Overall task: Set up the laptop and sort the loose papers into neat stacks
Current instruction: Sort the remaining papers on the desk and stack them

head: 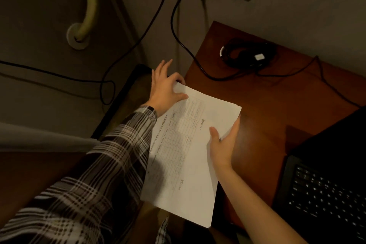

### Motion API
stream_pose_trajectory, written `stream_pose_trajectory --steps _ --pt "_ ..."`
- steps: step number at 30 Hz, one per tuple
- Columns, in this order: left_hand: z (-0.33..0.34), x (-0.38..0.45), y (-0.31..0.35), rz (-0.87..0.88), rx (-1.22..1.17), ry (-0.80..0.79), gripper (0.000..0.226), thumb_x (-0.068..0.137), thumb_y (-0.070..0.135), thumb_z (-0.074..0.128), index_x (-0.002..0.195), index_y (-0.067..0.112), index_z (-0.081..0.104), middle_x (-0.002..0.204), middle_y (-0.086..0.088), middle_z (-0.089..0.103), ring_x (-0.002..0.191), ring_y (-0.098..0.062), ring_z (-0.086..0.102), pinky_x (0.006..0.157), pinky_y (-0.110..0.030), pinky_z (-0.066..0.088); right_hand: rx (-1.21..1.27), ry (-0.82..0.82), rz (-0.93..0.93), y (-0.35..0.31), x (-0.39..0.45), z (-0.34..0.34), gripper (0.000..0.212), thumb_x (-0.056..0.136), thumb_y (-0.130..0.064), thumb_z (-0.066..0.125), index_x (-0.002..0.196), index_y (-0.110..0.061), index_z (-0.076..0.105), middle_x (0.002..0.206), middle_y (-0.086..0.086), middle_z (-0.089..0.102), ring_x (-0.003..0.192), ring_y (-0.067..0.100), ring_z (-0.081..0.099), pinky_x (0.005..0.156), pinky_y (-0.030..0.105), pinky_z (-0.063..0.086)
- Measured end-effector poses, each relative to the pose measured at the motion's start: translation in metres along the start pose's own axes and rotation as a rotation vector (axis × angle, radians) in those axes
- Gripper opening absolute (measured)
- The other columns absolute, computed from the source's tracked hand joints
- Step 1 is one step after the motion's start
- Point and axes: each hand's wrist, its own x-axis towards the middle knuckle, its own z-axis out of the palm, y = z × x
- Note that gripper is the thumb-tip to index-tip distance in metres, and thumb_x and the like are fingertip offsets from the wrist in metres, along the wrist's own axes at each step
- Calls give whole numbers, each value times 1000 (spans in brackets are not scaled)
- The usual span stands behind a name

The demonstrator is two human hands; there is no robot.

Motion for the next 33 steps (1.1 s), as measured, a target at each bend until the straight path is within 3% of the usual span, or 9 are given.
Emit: stream_pose_trajectory --steps 2,6,9,14,17,20,24,27,33 --pt "-11 9 1 94 59 -57 23 75 29 76 90 31 60 157 -2 18 146 -21 0 116 -46 -11 -5 1 -3 -2 -1 0 82 85 -16 67 143 -45 18 140 -15 42 129 10 43 106 48 41" --pt "-22 18 -2 263 286 -141 28 79 32 73 106 31 65 157 -4 20 146 -23 2 113 -46 -15 -31 18 -26 -4 0 -2 80 86 -12 66 145 -38 20 140 -10 43 129 11 43 106 37 39" --pt "-22 18 -2 234 330 -185 42 80 42 70 120 34 61 157 -3 18 146 -24 -1 115 -52 -12 -78 40 -24 -6 -1 -3 77 87 -13 66 147 -31 21 140 -6 44 128 12 43 100 29 39" --pt "-23 14 -2 110 224 -161 36 80 43 69 115 34 64 155 -1 25 146 -24 3 116 -53 -6 -135 59 -17 -6 -1 -3 78 87 -16 66 148 -29 20 140 -6 43 127 15 45 98 32 41" --pt "-27 11 -4 145 228 -144 39 83 42 66 122 37 61 156 -1 25 146 -24 4 116 -53 -6 -153 60 -20 -7 -1 -3 78 88 -16 65 149 -29 18 141 -6 42 127 15 44 94 26 38" --pt "-31 6 -6 212 250 -125 40 86 39 64 125 38 58 156 -1 24 146 -22 7 116 -51 -7 -170 59 -20 -7 -2 -3 78 88 -17 65 149 -29 17 142 -6 41 128 17 44 96 30 40" --pt "-32 4 -5 255 200 -45 21 84 34 68 104 32 69 149 1 38 144 -19 17 117 -46 -3 -184 64 -16 -8 -2 -3 77 89 -19 65 149 -29 17 143 -4 40 129 20 45 98 36 42" --pt "-32 6 -3 179 135 -40 13 81 41 69 83 30 62 140 5 47 141 -15 22 118 -42 1 -178 64 -13 -8 -2 -3 77 89 -19 65 149 -30 17 143 -4 40 128 20 45 98 36 43" --pt "-35 14 -19 50 342 -105 21 82 46 66 83 26 61 137 1 47 140 -20 23 117 -45 -3 -177 74 -15 -5 -1 -2 77 88 -20 65 148 -31 18 140 -5 43 126 20 47 96 36 44"
